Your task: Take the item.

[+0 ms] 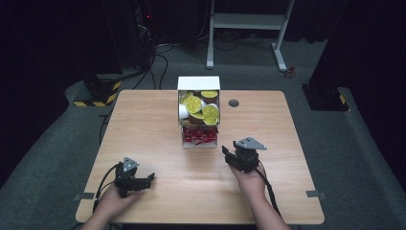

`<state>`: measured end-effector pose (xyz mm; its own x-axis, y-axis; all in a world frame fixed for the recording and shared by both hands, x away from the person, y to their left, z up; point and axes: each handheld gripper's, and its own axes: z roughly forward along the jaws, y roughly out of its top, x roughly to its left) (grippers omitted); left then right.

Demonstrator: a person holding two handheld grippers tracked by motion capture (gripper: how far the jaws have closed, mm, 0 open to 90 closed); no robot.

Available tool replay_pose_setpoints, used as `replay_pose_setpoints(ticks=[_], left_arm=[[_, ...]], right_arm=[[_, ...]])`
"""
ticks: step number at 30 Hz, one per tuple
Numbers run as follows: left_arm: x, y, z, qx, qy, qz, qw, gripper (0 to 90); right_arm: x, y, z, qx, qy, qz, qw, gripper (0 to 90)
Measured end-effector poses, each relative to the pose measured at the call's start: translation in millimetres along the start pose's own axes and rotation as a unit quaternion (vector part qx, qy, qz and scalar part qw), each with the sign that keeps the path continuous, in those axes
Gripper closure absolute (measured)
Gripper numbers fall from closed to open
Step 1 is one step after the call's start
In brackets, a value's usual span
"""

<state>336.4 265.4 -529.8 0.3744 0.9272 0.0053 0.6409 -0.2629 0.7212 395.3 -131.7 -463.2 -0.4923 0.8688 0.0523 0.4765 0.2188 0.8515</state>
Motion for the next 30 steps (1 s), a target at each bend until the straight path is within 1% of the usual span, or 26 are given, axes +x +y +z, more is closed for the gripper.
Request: replay_pose_setpoints(ticks=[4, 5, 9, 11, 12, 13, 16, 17, 18, 21, 30], left_arm=[[0.0, 0.0, 0.0, 0.0, 0.0, 0.0, 1.0, 8.4], [0.0, 0.1, -0.1, 0.001, 0.0, 0.0, 1.0, 8.3], [0.0, 0.0, 0.1, 0.0, 0.0, 0.0, 1.0, 8.3], [0.0, 0.0, 0.1, 0.0, 0.0, 0.0, 1.0, 8.3], [0.0, 0.0, 0.1, 0.0, 0.0, 0.0, 1.0, 8.3], [0.0, 0.0, 0.1, 0.0, 0.001, 0.0, 1.0, 8.3], [-0.1, 0.0, 0.1, 0.0, 0.001, 0.0, 1.0, 8.4], [-0.1, 0.0, 0.1, 0.0, 0.001, 0.0, 1.0, 8.3], [-0.1, 0.0, 0.1, 0.0, 0.001, 0.0, 1.0, 8.3], [-0.2, 0.1, 0.1, 0.0, 0.001, 0.001, 1.0, 8.3], [-0.2, 0.1, 0.1, 0.0, 0.001, 0.001, 1.0, 8.4]], right_arm=[[-0.6, 2.5, 2.9, 0.002, 0.004, 0.006, 1.0, 51.4], [-1.1, 3.4, 3.8, 0.0, 0.004, 0.002, 1.0, 51.4], [0.0, 6.6, 5.8, -0.001, 0.005, 0.004, 1.0, 51.6], [0.3, 8.4, 7.4, -0.001, 0.003, 0.003, 1.0, 50.9], [0.8, 9.4, 7.9, 0.0, 0.003, 0.006, 1.0, 50.6], [0.3, 10.4, 8.5, -0.003, 0.003, 0.001, 1.0, 50.2], [1.5, 14.3, 9.5, -0.004, 0.001, 0.007, 1.0, 50.2], [0.7, 15.6, 10.1, -0.006, 0.001, 0.002, 1.0, 50.2], [0.7, 15.6, 10.1, -0.006, 0.001, 0.002, 1.0, 50.2], [0.2, 19.8, 12.2, -0.01, 0.004, 0.011, 0.9999, 50.6], [-0.6, 25.2, 17.8, -0.01, 0.004, 0.014, 0.9998, 51.4]])
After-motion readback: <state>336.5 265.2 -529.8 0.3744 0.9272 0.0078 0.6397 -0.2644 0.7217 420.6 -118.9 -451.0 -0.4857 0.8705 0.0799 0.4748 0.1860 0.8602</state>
